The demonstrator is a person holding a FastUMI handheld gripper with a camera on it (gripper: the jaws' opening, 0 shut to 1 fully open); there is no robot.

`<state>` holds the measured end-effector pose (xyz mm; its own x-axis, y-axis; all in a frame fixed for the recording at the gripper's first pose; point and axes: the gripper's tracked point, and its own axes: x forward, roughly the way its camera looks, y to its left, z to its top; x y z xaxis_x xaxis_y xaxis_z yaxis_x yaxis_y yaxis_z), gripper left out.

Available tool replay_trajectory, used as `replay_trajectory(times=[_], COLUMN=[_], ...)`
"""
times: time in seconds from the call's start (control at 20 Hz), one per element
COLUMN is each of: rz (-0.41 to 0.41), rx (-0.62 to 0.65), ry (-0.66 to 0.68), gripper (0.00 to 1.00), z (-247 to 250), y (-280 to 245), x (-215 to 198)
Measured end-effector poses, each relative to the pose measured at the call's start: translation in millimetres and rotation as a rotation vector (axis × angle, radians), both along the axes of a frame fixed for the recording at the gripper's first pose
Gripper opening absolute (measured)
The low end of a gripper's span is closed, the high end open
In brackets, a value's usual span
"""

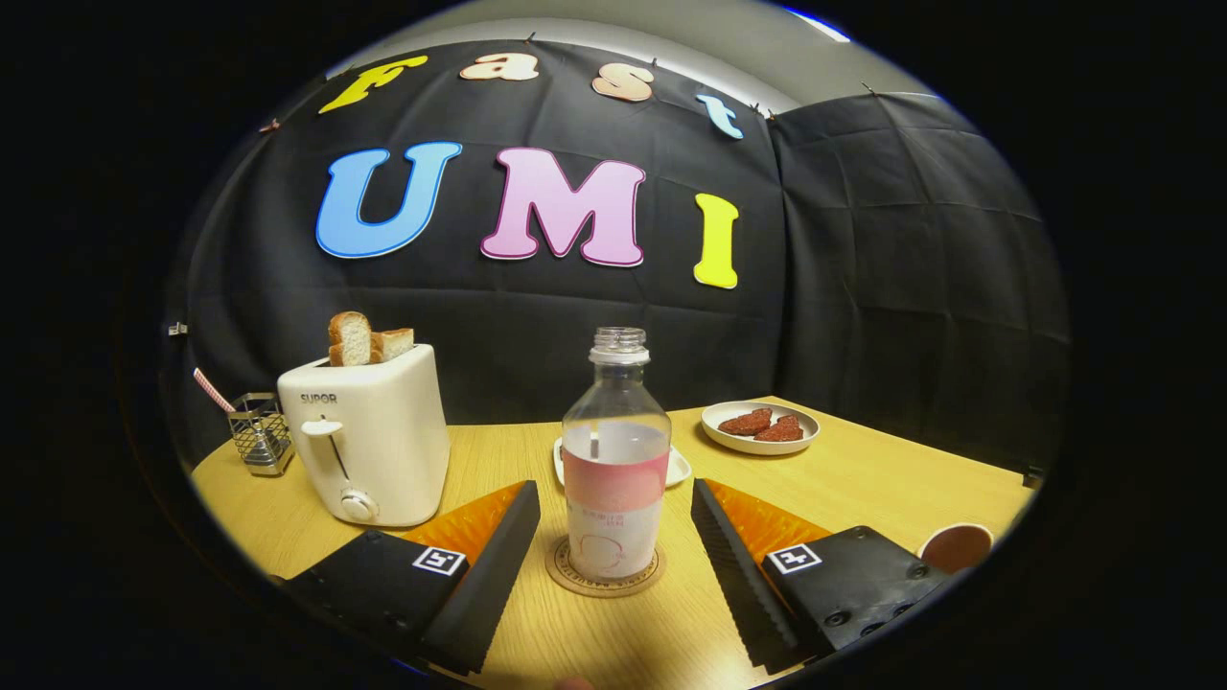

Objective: Take the bottle from table, then pour the juice into the cup, finally place the bottle on the coaster

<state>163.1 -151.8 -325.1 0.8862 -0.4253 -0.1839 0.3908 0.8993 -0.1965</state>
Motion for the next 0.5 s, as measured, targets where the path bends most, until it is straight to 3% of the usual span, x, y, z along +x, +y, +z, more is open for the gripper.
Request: replay_trajectory(times=[0.25, 0.5], rz=[0.019, 0.087], rx=[0.010, 0.040], ry=[0.015, 0.006], gripper=[0.98, 0.98], z=[9, 34], y=[14, 47], x=[-35, -70])
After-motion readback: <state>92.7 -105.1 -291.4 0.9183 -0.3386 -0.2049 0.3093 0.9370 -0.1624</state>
